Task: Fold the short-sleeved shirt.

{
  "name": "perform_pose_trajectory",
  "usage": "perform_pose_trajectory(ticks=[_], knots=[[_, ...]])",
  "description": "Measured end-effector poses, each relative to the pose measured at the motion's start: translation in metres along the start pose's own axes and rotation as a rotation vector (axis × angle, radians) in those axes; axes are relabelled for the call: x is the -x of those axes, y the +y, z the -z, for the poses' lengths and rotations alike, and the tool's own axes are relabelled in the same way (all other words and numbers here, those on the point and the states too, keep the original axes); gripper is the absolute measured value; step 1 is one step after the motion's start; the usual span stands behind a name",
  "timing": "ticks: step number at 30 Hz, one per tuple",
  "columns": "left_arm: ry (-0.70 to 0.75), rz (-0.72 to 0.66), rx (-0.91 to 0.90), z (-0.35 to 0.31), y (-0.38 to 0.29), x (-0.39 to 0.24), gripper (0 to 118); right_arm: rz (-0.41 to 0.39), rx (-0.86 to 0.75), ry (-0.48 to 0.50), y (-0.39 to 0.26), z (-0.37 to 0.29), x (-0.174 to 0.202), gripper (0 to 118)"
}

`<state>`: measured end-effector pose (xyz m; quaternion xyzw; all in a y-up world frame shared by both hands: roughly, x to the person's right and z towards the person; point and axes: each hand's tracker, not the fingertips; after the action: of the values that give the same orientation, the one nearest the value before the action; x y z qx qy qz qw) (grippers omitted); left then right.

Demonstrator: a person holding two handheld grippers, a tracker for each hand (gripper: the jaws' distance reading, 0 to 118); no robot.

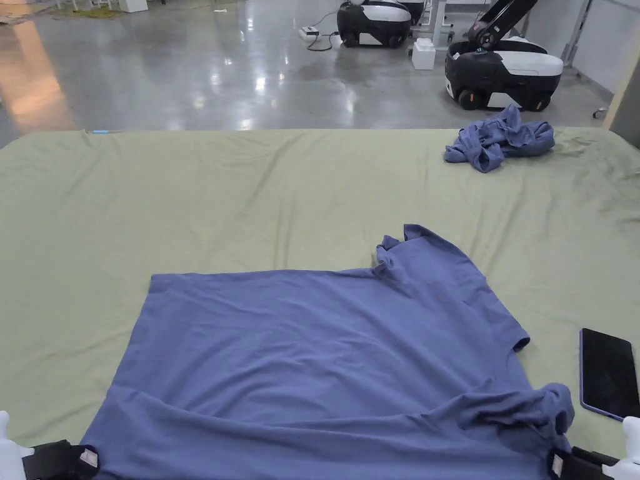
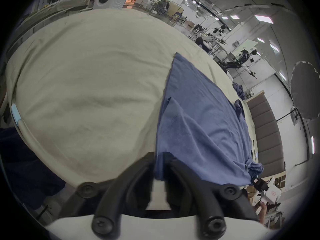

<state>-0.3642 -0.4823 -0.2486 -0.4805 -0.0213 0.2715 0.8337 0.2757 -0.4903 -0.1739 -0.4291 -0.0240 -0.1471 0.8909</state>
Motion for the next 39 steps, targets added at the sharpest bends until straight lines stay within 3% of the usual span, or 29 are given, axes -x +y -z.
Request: perform_pose_trajectory(ticks=[1, 2, 4, 8, 14, 15, 16, 17, 18, 20, 23, 26, 27, 28, 29, 30, 31, 33, 35, 39], knots=[[0.004, -0.008, -0.003, -0.001, 0.000, 0.002, 68, -0.015, 0.035, -0.052, 0.001, 0.002, 0.000, 67], [-0.010, -0.014, -0.012, -0.008, -0.001, 0.008, 77, -0.030, 0.025, -0.102, 0.002, 0.000, -0.003, 84], [-0.017, 0.001, -0.104, -0.029, 0.001, 0.005, 77, -0.036, -0.054, -0.125, 0.007, -0.020, -0.001, 84], [0.004, 0.212, -0.279, -0.079, 0.003, -0.026, 78, -0.098, -0.201, -0.152, 0.022, -0.067, -0.006, 85], [-0.090, 0.477, -0.569, -0.140, -0.030, -0.099, 78, -0.239, -0.565, -0.008, 0.021, -0.137, 0.053, 85], [-0.076, 0.511, -0.603, -0.144, -0.039, -0.112, 75, -0.250, -0.572, 0.087, 0.018, -0.143, 0.066, 83], [-0.066, 0.533, -0.621, -0.143, -0.047, -0.119, 51, -0.249, -0.566, 0.176, 0.018, -0.147, 0.075, 58], [-0.065, 0.550, -0.623, -0.141, -0.053, -0.128, 8, -0.252, -0.549, 0.218, 0.019, -0.149, 0.087, 4], [-0.067, 0.519, -0.664, -0.142, -0.061, -0.133, 0, -0.224, -0.565, 0.163, 0.019, -0.147, 0.091, 2], [-0.217, 0.516, -0.565, -0.140, -0.065, -0.139, 0, -0.223, -0.481, 0.299, 0.025, -0.134, 0.101, 2], [-0.178, 0.551, -0.564, -0.131, -0.077, -0.151, 0, -0.256, -0.497, 0.285, 0.046, -0.123, 0.114, 2], [-0.162, 0.566, -0.529, -0.118, -0.078, -0.152, 0, -0.283, -0.481, 0.245, 0.108, -0.082, 0.116, 2], [-0.204, 0.540, -0.490, -0.115, -0.077, -0.149, 0, -0.298, -0.461, 0.211, 0.137, -0.063, 0.114, 6], [-0.221, 0.521, -0.478, -0.108, -0.075, -0.147, 0, -0.302, -0.411, 0.174, 0.166, -0.031, 0.113, 37], [-0.204, 0.521, -0.490, -0.106, -0.074, -0.147, 0, -0.304, -0.329, 0.119, 0.195, 0.006, 0.112, 75], [-0.192, 0.517, -0.484, -0.103, -0.074, -0.147, 0, -0.323, -0.236, 0.055, 0.222, 0.046, 0.102, 102], [-0.191, 0.518, -0.479, -0.101, -0.073, -0.146, 0, -0.312, -0.162, -0.012, 0.250, 0.095, 0.092, 106], [-0.167, 0.518, -0.470, -0.089, -0.074, -0.132, 0, -0.325, -0.005, -0.133, 0.285, 0.182, 0.081, 102], [-0.152, 0.515, -0.455, -0.085, -0.071, -0.128, 0, -0.268, 0.102, -0.136, 0.307, 0.238, 0.061, 97], [-0.092, 0.481, -0.433, -0.077, -0.070, -0.123, 0, -0.166, 0.084, -0.082, 0.325, 0.281, 0.052, 91]])
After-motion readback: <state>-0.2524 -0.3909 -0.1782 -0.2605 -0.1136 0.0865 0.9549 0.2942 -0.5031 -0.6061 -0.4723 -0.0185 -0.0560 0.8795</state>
